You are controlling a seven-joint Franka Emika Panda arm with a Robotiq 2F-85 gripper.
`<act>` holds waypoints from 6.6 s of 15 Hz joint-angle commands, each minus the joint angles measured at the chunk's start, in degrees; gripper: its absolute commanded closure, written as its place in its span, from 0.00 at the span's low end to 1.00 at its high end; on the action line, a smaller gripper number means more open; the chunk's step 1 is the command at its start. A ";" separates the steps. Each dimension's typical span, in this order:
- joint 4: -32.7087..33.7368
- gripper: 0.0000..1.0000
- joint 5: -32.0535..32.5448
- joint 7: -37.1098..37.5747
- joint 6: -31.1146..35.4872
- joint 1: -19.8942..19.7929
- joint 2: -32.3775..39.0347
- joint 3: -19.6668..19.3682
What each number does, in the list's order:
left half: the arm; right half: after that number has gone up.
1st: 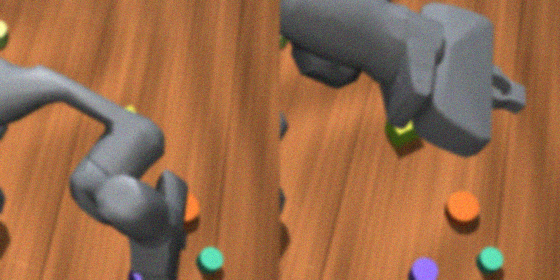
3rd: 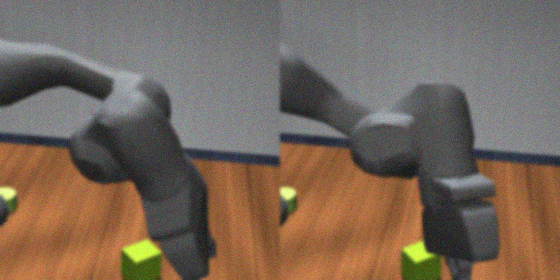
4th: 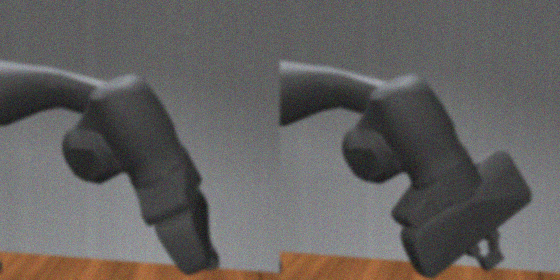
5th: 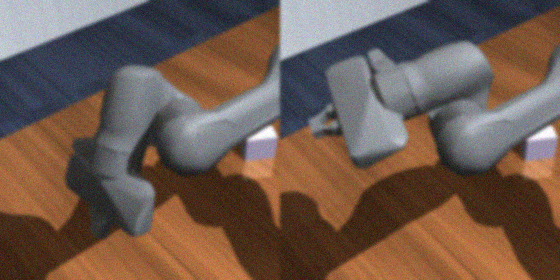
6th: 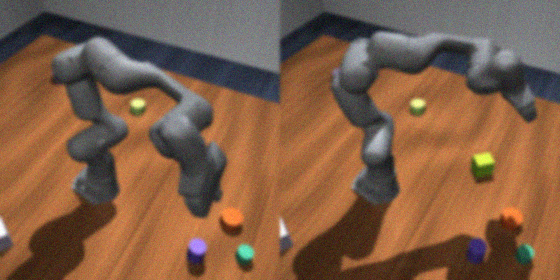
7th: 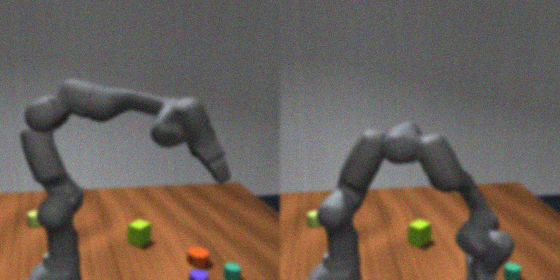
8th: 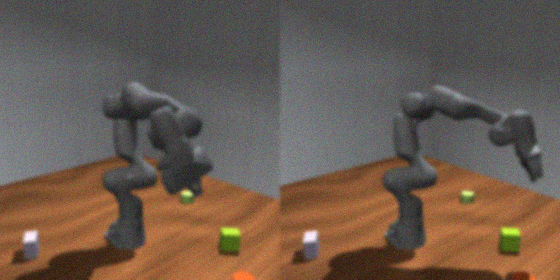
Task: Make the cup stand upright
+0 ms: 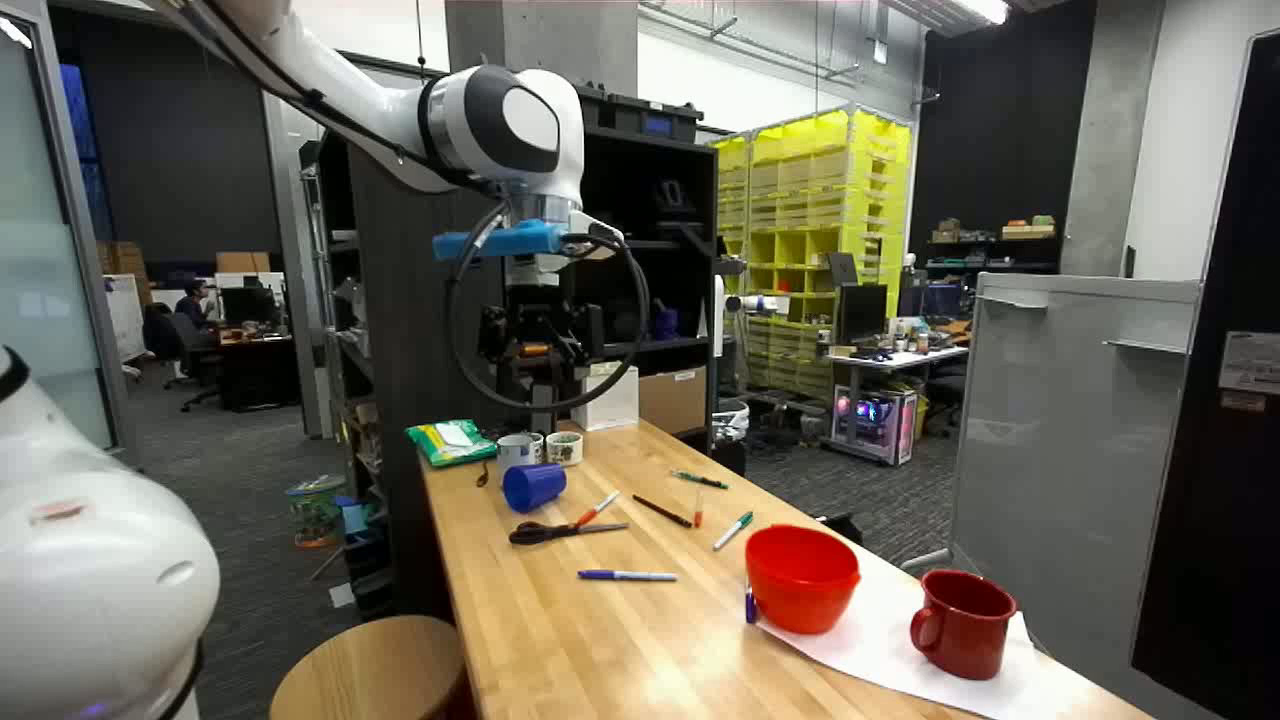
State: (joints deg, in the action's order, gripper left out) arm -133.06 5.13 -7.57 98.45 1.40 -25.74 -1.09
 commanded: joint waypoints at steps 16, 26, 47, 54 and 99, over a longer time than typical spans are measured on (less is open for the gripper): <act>-7.07 0.00 4.84 -4.74 17.75 8.90 5.38 8.97; -6.83 0.00 24.15 15.67 43.77 8.24 20.19 16.82; 0.92 0.00 56.79 34.03 49.38 11.00 36.08 15.34; 9.17 0.00 65.86 37.67 48.94 11.22 44.64 15.21; 17.64 0.98 27.94 8.23 30.92 10.26 37.54 14.15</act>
State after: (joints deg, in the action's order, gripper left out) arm -112.43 43.03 7.29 128.73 14.37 16.90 12.61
